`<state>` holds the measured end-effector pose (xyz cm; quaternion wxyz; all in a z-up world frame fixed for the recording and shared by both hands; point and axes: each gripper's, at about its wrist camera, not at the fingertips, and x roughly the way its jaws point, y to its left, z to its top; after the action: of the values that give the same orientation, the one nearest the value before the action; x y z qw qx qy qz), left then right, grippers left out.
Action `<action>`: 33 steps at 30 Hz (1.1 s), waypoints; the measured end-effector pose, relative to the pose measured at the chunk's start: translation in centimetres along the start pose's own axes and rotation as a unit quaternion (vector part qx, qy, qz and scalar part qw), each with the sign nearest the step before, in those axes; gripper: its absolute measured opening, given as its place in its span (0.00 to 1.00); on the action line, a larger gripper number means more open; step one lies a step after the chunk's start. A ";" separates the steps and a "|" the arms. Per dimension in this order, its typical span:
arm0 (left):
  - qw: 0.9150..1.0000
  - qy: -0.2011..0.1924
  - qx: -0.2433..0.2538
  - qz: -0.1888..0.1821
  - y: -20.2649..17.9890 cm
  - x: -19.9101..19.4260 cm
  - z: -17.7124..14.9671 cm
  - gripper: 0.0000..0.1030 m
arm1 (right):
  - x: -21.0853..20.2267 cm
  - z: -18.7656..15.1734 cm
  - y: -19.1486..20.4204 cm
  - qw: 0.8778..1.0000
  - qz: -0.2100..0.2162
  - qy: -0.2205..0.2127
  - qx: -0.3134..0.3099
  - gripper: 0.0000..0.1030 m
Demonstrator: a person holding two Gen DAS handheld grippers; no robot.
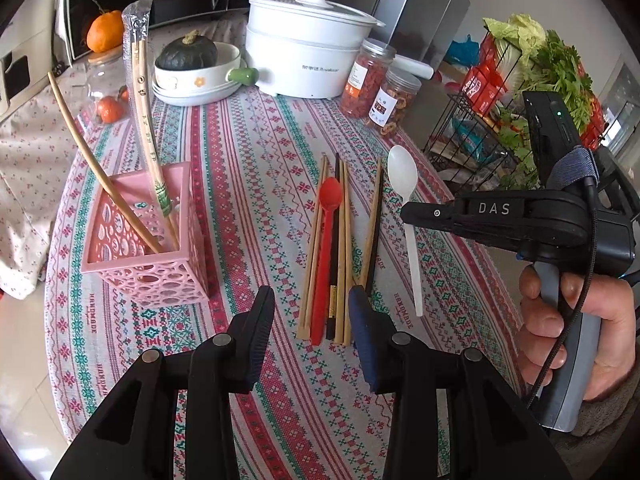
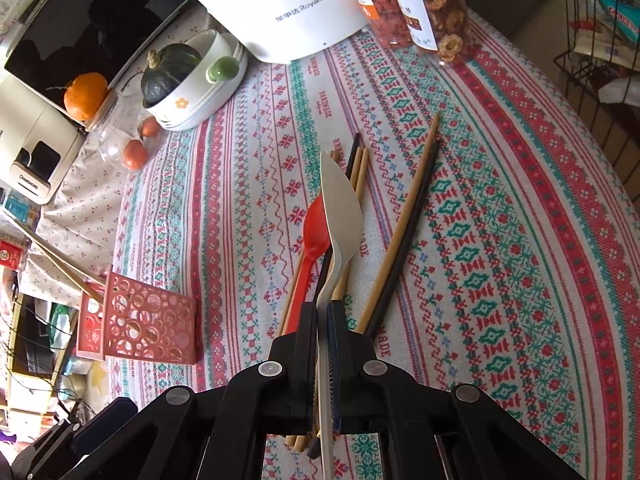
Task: Organize utensils
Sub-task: 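Grasp the white plastic spoon by its handle with the right tool, then grasp the red plastic spoon by its handle with the left tool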
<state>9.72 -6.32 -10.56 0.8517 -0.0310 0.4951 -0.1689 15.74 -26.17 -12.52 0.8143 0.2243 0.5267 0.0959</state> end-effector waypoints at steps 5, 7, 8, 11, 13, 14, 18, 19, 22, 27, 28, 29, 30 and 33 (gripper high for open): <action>1.000 0.012 -0.010 0.002 -0.5 1.3 1.1 0.39 | -0.8 0.4 0.0 1.000 0.003 -0.011 0.000 0.04; 1.000 0.010 -0.004 0.005 -1.3 1.8 1.5 0.39 | -1.2 0.6 -0.3 1.000 0.005 -0.016 0.003 0.04; 1.000 0.012 -0.001 0.005 -1.8 2.2 1.7 0.39 | -1.5 0.7 -0.5 1.000 0.005 -0.020 0.004 0.04; 0.999 0.030 0.009 0.008 -3.3 4.2 2.3 0.40 | -2.6 1.1 -1.1 0.999 0.012 -0.036 0.014 0.04; 0.999 0.034 0.010 0.021 -3.9 5.8 3.2 0.40 | -3.3 1.4 -1.8 0.998 0.016 -0.048 0.026 0.04; 0.999 0.036 0.010 0.029 -4.1 6.7 3.7 0.39 | -3.5 1.6 -2.0 0.998 0.017 -0.052 0.031 0.04; 0.996 0.057 0.004 0.065 -3.8 10.5 5.7 0.39 | -4.0 1.9 -2.9 0.997 0.024 -0.059 0.045 0.04; 0.995 0.066 0.003 0.070 -3.6 11.3 6.0 0.39 | -4.1 2.0 -3.0 0.997 0.029 -0.060 0.047 0.04; 0.994 0.086 -0.011 0.064 -2.9 13.1 6.4 0.39 | -4.3 2.1 -3.1 0.996 0.035 -0.062 0.049 0.04; 0.993 0.096 -0.008 0.073 -2.4 15.0 6.9 0.15 | -4.3 2.1 -2.5 0.996 0.043 -0.062 0.039 0.04; 0.993 0.096 -0.006 0.073 -2.5 15.2 7.0 0.08 | -4.3 2.1 -2.5 0.996 0.044 -0.061 0.038 0.04; 0.992 0.100 -0.001 0.072 -2.6 15.3 7.0 0.08 | -4.3 2.1 -2.4 0.996 0.044 -0.062 0.037 0.04; 0.993 0.096 0.003 0.071 -2.7 15.1 6.8 0.08 | -4.3 2.1 -2.5 0.997 0.043 -0.062 0.035 0.04; 0.995 0.082 0.004 0.052 -2.9 14.0 6.5 0.08 | -4.3 2.1 -2.5 0.997 0.039 -0.064 0.034 0.04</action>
<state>20.83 -14.24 -18.28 0.8158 0.0126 0.5638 -0.1285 15.61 -30.60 -9.38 0.8342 0.2777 0.4669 0.0954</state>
